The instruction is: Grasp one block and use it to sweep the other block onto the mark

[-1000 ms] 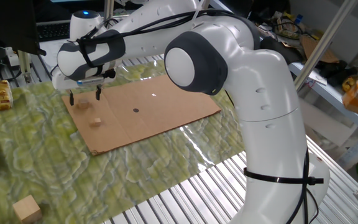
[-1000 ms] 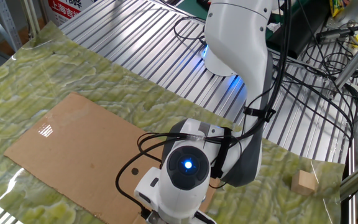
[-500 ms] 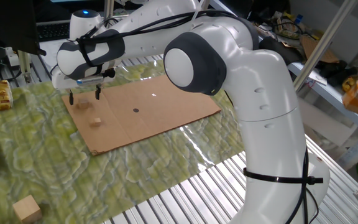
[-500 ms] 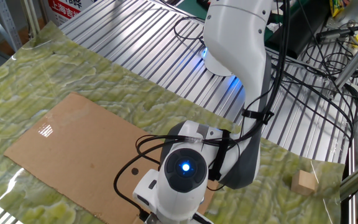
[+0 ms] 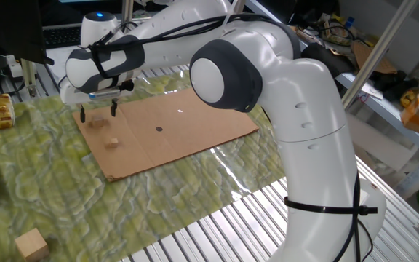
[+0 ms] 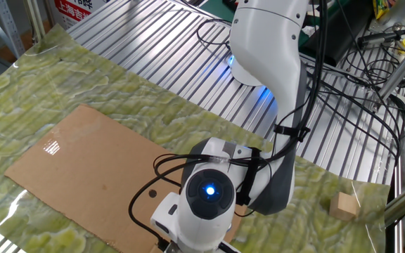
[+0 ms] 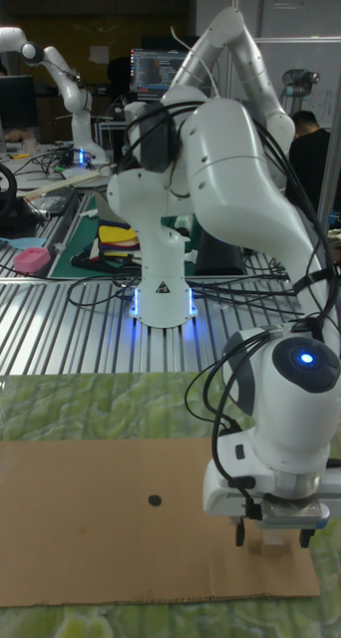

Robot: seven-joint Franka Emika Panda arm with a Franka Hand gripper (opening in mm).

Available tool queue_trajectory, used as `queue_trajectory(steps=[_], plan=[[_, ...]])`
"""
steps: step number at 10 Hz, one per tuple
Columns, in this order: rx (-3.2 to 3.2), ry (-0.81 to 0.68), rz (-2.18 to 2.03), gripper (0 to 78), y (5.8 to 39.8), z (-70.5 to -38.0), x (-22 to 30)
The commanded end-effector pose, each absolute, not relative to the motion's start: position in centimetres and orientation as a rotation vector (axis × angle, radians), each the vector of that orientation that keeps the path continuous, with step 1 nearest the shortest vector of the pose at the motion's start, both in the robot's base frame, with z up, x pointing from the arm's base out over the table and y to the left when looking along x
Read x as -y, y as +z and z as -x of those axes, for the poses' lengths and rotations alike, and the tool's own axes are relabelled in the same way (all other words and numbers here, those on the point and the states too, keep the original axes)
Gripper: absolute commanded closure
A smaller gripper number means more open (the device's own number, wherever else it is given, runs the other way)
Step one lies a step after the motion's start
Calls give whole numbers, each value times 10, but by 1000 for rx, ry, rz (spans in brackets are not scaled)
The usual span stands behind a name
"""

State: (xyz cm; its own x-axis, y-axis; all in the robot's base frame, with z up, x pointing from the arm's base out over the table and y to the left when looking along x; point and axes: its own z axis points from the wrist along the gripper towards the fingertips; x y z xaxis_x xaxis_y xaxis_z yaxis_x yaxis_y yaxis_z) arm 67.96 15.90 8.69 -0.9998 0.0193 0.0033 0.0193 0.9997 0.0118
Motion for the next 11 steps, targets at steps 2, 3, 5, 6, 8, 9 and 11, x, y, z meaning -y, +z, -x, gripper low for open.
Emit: queue_trajectory(steps=[2,3,5,6,8,9,11], plan=[[3139,-20,33,1,90,-680,-160],[3139,-21,31,1,90,-680,-160],[3139,-21,29,1,90,-680,-160],[3139,-21,29,1,90,-680,-160],[3139,-21,29,764,90,-680,-160],[3139,-21,29,764,90,-680,-160],[3139,-21,29,764,90,-680,-160]])
